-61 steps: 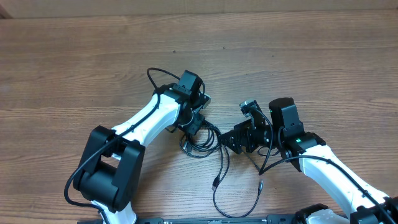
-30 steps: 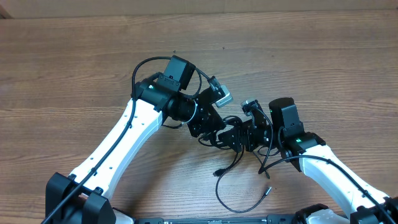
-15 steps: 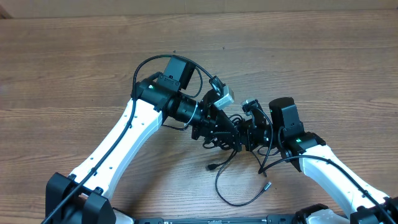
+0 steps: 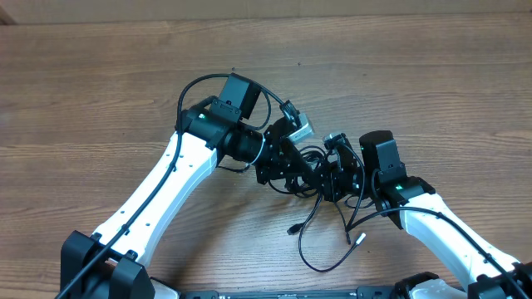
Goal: Untangle cables
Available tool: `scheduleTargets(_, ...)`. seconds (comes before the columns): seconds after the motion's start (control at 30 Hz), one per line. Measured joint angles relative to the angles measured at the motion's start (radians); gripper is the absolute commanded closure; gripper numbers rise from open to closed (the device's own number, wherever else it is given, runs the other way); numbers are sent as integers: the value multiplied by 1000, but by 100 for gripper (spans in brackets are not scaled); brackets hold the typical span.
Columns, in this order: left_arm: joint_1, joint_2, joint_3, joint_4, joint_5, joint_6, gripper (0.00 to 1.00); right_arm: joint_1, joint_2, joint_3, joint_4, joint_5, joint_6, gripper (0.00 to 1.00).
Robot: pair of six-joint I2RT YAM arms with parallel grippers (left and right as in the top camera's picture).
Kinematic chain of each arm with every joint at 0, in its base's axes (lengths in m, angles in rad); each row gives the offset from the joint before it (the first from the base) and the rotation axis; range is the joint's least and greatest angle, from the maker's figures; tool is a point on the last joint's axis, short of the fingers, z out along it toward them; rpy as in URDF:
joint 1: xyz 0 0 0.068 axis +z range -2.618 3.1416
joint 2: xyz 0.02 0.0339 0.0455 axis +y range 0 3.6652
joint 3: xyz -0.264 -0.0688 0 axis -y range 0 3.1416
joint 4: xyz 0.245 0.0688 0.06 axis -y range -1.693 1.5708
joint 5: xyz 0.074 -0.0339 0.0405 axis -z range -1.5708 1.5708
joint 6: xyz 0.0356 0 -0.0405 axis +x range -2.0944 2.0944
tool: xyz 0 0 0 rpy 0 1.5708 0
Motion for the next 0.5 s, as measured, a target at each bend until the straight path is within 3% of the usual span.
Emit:
scheduleTargets(0.33,0,0,0,-5,-508,-311,96,0,2,0,6,-27,0,96)
scheduleTargets(0.5,0,0,0,-6,-633,-410,96,0,2,0,37,-80,0,96)
